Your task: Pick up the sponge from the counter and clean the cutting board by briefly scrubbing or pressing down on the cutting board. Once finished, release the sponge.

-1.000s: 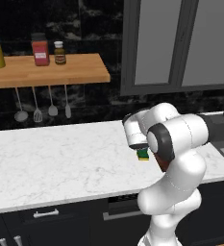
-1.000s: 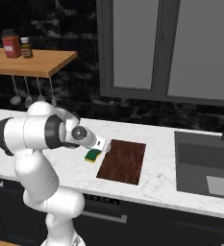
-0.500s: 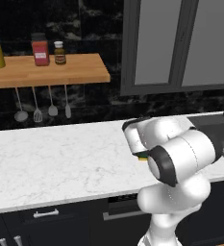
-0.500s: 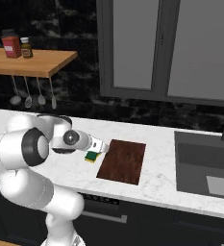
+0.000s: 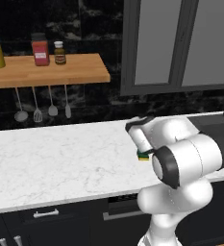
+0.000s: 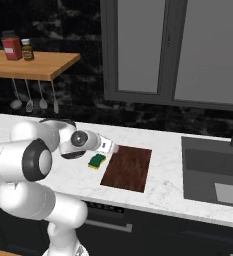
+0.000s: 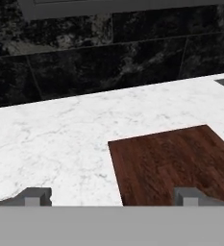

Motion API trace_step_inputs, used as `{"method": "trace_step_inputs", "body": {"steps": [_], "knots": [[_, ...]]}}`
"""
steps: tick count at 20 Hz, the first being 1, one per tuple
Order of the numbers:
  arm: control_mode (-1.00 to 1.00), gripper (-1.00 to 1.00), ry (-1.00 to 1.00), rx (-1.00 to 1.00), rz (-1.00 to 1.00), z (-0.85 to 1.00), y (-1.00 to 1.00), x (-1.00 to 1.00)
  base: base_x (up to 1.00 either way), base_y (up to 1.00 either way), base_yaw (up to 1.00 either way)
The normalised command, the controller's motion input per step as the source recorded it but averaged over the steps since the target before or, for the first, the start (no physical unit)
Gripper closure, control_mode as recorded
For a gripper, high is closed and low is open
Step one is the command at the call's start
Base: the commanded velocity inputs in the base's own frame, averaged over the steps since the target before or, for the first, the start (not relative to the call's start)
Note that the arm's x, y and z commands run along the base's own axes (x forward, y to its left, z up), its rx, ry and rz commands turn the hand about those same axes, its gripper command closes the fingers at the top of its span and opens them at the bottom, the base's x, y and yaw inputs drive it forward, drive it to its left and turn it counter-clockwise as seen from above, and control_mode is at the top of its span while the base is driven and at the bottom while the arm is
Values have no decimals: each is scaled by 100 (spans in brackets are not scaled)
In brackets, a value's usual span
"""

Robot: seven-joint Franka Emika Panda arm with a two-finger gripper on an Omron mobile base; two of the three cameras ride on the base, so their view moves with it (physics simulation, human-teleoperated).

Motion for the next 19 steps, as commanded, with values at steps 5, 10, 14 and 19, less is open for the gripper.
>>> {"method": "trace_step_inputs", "body": {"steps": [5, 10, 14, 19], "knots": [[-100, -100, 13, 8, 0, 100, -20, 9, 0, 0, 0], [-100, -100, 11, 4, 0, 100, 0, -1, 0, 0, 0], [-100, -100, 10, 7, 0, 100, 0, 19, 0, 0, 0], [-100, -100, 12, 5, 1, 100, 0, 4, 0, 0, 0]]}}
